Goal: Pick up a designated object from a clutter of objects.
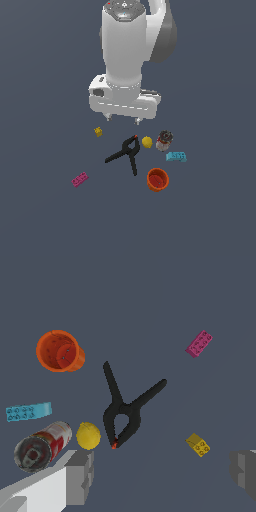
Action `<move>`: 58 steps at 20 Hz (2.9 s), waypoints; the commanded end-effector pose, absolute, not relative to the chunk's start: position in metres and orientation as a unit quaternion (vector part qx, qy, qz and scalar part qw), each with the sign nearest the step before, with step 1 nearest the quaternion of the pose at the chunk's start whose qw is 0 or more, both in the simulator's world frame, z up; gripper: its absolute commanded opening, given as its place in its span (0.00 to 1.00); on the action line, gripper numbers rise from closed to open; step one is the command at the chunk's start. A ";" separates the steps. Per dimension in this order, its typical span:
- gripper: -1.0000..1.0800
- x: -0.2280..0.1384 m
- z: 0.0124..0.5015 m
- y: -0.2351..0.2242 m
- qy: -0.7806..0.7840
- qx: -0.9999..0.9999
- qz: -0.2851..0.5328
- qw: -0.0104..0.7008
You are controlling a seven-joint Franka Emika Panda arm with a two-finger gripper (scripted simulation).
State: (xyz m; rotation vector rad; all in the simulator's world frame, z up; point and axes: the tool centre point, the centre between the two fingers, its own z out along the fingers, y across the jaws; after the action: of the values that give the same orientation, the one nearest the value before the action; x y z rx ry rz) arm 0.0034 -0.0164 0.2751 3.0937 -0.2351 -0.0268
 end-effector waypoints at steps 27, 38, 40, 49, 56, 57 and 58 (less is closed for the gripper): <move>0.96 -0.021 0.172 0.121 -0.291 0.957 0.002 0.010; 0.96 -0.043 0.140 0.166 -0.362 0.932 0.001 0.003; 0.96 -0.046 0.136 0.171 -0.371 0.929 0.001 0.002; 0.96 -0.053 0.128 0.182 -0.389 0.921 0.000 0.000; 0.96 -0.053 0.120 0.182 -0.388 0.922 0.000 0.000; 0.96 -0.053 0.116 0.182 -0.388 0.922 0.000 0.000; 0.96 -0.054 0.112 0.182 -0.388 0.922 0.000 0.000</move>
State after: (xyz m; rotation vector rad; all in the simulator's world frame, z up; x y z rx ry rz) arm -0.0530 0.1820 0.1175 2.8956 -1.2196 0.0007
